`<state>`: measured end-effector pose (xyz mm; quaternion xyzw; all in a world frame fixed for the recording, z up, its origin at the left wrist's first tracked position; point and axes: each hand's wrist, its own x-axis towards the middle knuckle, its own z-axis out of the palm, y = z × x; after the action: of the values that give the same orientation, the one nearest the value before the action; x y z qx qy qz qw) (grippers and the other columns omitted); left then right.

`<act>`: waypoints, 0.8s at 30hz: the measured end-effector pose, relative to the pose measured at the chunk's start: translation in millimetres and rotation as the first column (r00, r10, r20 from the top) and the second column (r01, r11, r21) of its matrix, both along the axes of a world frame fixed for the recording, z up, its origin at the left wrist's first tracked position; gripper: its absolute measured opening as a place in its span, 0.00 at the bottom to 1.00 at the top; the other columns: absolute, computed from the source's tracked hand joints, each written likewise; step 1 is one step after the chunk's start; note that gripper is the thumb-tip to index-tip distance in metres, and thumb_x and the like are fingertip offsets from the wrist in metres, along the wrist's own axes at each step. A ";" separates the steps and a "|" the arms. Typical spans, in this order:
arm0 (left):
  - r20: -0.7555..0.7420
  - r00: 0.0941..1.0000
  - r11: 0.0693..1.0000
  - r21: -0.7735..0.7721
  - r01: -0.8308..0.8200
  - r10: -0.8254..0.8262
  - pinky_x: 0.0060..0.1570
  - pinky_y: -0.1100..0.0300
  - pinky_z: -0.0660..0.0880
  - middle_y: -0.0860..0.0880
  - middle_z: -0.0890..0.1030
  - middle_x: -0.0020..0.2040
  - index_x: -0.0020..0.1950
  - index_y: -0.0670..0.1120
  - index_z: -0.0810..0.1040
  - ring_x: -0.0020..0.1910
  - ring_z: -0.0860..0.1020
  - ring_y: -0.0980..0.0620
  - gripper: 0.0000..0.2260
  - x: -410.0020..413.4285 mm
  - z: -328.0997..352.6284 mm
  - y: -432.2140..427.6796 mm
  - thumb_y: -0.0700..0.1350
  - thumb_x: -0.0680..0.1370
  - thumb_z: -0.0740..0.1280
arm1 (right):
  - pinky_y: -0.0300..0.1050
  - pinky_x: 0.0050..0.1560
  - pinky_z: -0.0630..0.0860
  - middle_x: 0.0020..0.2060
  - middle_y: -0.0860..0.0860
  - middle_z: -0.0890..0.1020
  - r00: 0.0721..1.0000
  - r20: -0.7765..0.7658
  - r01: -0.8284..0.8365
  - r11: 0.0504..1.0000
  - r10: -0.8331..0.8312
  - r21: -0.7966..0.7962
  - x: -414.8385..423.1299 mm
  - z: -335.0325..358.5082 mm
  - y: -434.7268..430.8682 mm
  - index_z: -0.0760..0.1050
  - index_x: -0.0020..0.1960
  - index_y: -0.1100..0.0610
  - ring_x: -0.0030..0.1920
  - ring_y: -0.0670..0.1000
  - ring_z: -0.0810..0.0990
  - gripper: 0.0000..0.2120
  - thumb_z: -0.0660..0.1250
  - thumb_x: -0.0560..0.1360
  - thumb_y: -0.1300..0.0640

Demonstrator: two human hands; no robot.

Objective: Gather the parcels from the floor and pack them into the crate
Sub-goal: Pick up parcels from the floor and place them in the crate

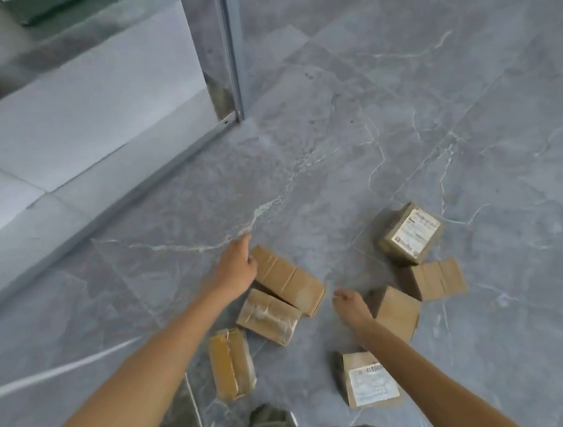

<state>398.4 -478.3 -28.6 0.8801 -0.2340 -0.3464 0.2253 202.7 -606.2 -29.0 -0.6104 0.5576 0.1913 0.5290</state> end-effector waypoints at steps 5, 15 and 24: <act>-0.130 0.990 0.975 0.204 0.085 -0.059 0.68 0.50 0.65 0.40 0.54 0.76 0.78 0.42 0.42 0.73 0.61 0.41 0.32 6.4 -94.8 -22.5 0.40 0.79 0.57 | 0.62 0.63 0.70 0.58 0.73 0.73 0.993 -0.016 0.115 0.979 -0.114 0.166 18.9 -97.5 -9.0 0.69 0.61 0.75 0.60 0.71 0.73 0.17 0.54 0.78 0.63; -0.190 0.936 0.953 0.116 -0.280 0.298 0.46 0.55 0.71 0.37 0.68 0.61 0.58 0.38 0.74 0.49 0.72 0.45 0.17 6.3 18.9 -35.9 0.30 0.73 0.55 | 0.49 0.59 0.72 0.59 0.54 0.74 0.905 0.173 0.365 0.919 -0.388 0.153 8.5 31.3 -25.2 0.65 0.71 0.58 0.57 0.52 0.74 0.20 0.54 0.80 0.63; -0.345 0.742 0.755 -0.125 -0.644 0.575 0.51 0.50 0.74 0.44 0.77 0.52 0.51 0.42 0.74 0.50 0.76 0.47 0.07 36.8 343.5 -38.3 0.34 0.77 0.60 | 0.46 0.54 0.77 0.54 0.51 0.75 0.797 0.471 0.379 0.920 -0.380 0.101 40.4 370.5 -65.3 0.70 0.53 0.54 0.60 0.53 0.75 0.11 0.54 0.81 0.48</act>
<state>435.2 -516.7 315.0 0.8151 0.0645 -0.3454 0.4606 243.1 -671.5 341.5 -0.5141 0.5190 -0.0756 0.6787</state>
